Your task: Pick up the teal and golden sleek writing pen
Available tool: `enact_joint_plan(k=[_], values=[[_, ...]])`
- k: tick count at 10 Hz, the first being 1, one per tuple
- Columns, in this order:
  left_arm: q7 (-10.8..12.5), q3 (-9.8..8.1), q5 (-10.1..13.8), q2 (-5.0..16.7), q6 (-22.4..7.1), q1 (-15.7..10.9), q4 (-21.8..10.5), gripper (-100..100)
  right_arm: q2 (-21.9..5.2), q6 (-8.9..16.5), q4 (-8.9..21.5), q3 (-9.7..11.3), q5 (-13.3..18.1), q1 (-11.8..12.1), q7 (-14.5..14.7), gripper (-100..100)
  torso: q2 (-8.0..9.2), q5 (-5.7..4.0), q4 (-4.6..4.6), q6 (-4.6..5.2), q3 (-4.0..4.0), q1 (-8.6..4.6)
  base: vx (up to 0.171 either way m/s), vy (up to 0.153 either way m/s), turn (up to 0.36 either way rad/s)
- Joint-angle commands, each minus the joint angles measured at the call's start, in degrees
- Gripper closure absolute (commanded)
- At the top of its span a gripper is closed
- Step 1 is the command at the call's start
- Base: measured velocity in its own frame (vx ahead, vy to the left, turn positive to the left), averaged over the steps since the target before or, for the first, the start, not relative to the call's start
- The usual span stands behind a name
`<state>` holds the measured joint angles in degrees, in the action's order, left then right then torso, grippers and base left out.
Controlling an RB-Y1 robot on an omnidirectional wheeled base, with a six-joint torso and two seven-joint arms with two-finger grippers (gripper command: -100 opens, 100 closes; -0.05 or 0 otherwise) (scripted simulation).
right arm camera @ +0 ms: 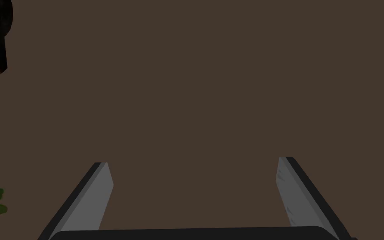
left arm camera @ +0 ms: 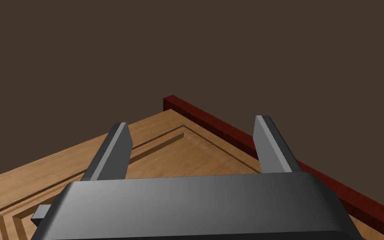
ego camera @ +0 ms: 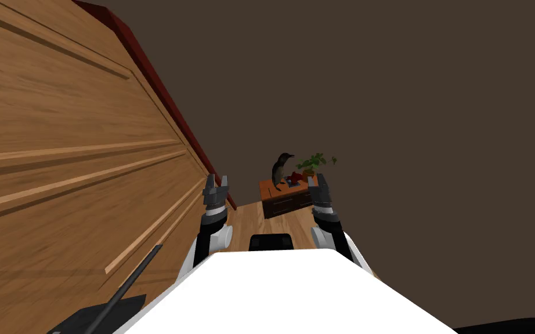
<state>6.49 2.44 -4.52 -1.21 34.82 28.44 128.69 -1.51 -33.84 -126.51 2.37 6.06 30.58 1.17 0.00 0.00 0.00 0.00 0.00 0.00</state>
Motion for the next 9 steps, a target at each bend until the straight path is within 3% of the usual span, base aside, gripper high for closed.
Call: enact_joint_plan(k=[1,3,4,5,9], values=[[0.00,0.00,0.00,0.00,0.00,0.00,0.00,0,-1.62,0.66,0.99,0.24,-0.32,0.06,-0.20,-100,0.00,0.00,0.00,0.00,0.00,0.00,0.008,0.014,0.150],[0.00,0.01,0.00,0.00,0.00,0.00,0.00,0,-4.65,2.34,3.40,0.93,-1.11,0.23,-0.69,-100,-0.06,0.01,-0.01,-0.03,-0.04,0.07,0.021,0.028,0.292],[0.00,0.01,0.00,0.00,0.00,-0.01,0.00,0,-4.65,2.34,3.40,0.93,-1.11,0.23,-0.69,-100,-0.09,0.02,-0.02,-0.04,-0.05,0.10,0.024,0.018,0.137],[0.00,0.00,0.00,0.00,0.00,0.00,0.00,0,-7.09,3.97,5.69,1.63,-1.86,0.40,-1.13,-100,-0.09,0.01,-0.02,0.00,-0.06,0.07,0.036,0.040,0.337],[0.00,0.01,0.00,0.00,0.00,0.00,0.00,0,-12.75,8.32,11.55,3.63,-3.84,0.86,-2.21,-100,-0.18,0.03,-0.04,-0.03,-0.11,0.14,0.048,0.038,0.388]])
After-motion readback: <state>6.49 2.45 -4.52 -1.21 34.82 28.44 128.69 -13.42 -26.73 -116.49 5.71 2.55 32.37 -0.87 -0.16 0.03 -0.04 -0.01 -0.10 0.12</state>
